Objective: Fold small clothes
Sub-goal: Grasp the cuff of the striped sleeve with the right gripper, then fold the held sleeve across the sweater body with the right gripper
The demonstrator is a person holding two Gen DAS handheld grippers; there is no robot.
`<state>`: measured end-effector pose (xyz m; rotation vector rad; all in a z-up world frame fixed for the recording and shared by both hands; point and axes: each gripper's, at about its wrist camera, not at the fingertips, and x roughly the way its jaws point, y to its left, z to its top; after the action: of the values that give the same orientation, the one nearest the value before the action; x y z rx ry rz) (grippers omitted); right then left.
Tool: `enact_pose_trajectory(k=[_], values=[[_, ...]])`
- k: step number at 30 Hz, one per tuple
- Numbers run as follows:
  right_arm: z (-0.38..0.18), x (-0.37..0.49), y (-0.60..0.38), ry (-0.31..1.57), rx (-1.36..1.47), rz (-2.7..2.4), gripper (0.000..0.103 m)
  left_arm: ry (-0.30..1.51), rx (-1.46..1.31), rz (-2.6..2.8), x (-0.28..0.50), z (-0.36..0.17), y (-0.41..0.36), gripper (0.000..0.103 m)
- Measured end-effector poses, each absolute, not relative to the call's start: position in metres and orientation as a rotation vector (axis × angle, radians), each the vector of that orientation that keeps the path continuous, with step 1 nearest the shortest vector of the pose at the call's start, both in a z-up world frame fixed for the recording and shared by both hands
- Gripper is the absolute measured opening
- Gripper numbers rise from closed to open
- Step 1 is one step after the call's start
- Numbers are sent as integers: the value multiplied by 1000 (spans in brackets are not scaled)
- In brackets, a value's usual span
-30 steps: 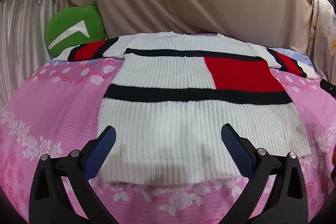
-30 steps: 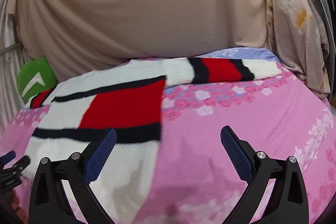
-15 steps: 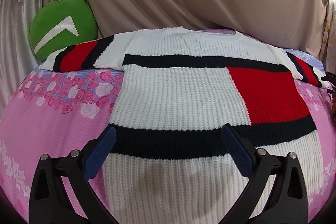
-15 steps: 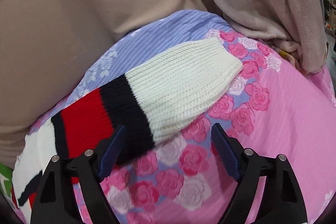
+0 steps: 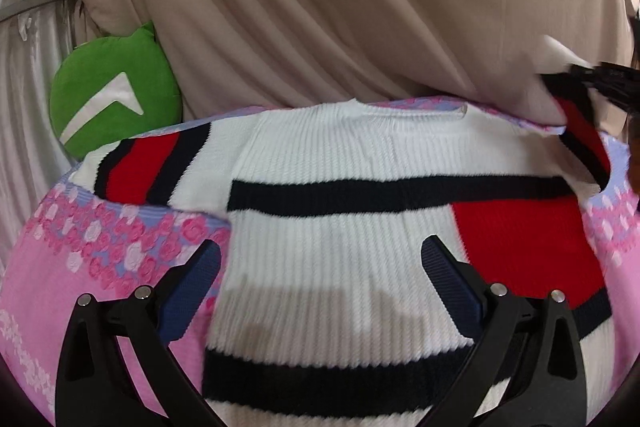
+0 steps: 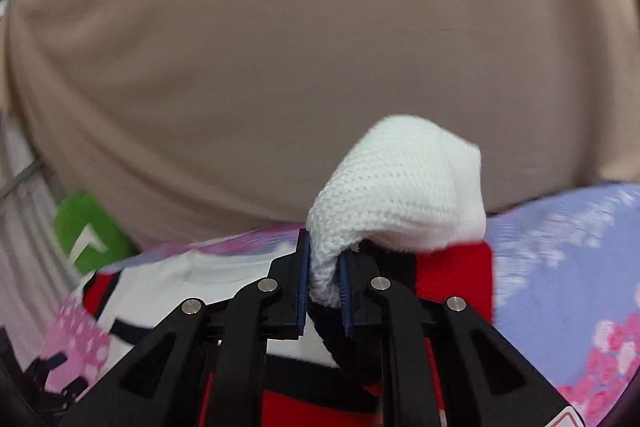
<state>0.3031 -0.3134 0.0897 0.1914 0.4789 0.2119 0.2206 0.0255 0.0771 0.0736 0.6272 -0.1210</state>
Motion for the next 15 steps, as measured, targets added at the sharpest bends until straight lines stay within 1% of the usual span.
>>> enact_pose_trajectory(k=[1, 2, 4, 6, 8, 10, 12, 15], values=[[80, 313, -272, 516, 134, 288, 19, 640, 53, -130, 229, 77, 23, 98], [69, 320, -242, 548, 91, 338, 20, 654, 30, -140, 236, 76, 22, 98], [36, 336, -185, 643, -5, 420, 23, 706, -26, -160, 256, 68, 21, 98], [12, 331, -160, 685, -62, 427, 23, 759, -73, -185, 273, 58, 22, 98], [6, 319, -168, 663, -52, 418, 25, 807, -95, -193, 289, 46, 25, 98], [15, 307, -200, 635, 16, 370, 38, 837, -99, -187, 302, 36, 30, 98], [19, 292, -242, 607, 68, 285, 46, 857, -121, -175, 313, 28, 37, 98], [21, 278, -303, 598, 81, 123, 53, 895, -211, -163, 330, 19, 53, 98]])
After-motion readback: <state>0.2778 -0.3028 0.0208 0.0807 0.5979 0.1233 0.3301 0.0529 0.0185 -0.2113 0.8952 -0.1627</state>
